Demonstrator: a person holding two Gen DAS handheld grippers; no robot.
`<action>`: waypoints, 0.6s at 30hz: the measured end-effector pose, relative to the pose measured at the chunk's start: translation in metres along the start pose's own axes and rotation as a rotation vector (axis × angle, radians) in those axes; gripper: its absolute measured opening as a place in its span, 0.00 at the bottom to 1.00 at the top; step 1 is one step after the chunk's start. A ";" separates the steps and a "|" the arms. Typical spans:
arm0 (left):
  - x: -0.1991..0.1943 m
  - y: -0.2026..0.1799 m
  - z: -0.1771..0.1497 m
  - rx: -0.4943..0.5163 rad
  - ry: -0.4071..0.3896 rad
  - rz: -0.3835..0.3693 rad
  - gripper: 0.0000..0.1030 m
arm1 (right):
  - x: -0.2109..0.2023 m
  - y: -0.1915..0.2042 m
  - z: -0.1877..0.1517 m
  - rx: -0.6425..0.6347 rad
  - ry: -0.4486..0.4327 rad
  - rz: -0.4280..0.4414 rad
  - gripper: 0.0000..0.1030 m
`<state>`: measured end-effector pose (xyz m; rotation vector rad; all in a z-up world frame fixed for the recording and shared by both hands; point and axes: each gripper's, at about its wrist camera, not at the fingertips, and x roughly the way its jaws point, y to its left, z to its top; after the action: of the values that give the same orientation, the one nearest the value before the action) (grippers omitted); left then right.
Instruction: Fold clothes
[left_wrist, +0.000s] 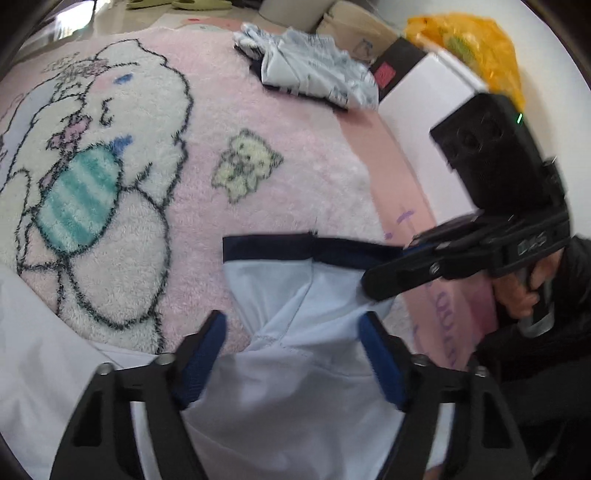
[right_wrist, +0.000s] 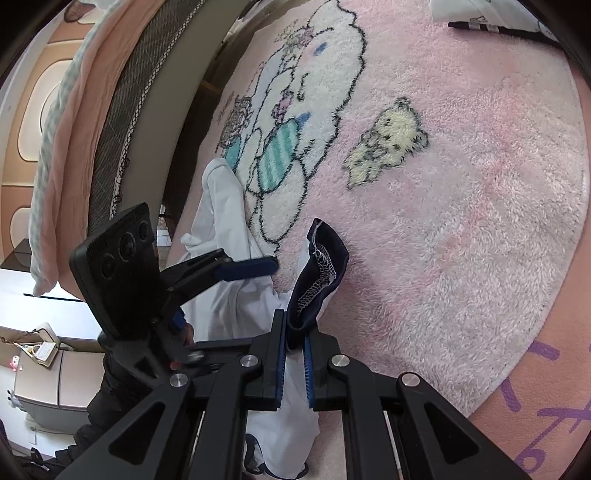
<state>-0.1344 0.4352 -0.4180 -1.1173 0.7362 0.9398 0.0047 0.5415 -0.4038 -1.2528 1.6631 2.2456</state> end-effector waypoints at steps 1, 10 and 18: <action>0.003 0.004 0.000 -0.018 0.013 0.005 0.51 | 0.001 0.000 0.000 0.000 0.006 -0.002 0.07; 0.004 0.005 0.009 -0.026 -0.011 -0.033 0.44 | 0.004 -0.004 -0.001 0.016 0.015 -0.003 0.07; -0.010 0.002 -0.009 -0.091 -0.029 0.057 0.21 | 0.013 -0.009 -0.001 0.045 0.037 -0.006 0.08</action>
<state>-0.1408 0.4245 -0.4122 -1.1644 0.7107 1.0445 0.0013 0.5392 -0.4186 -1.2944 1.7097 2.1820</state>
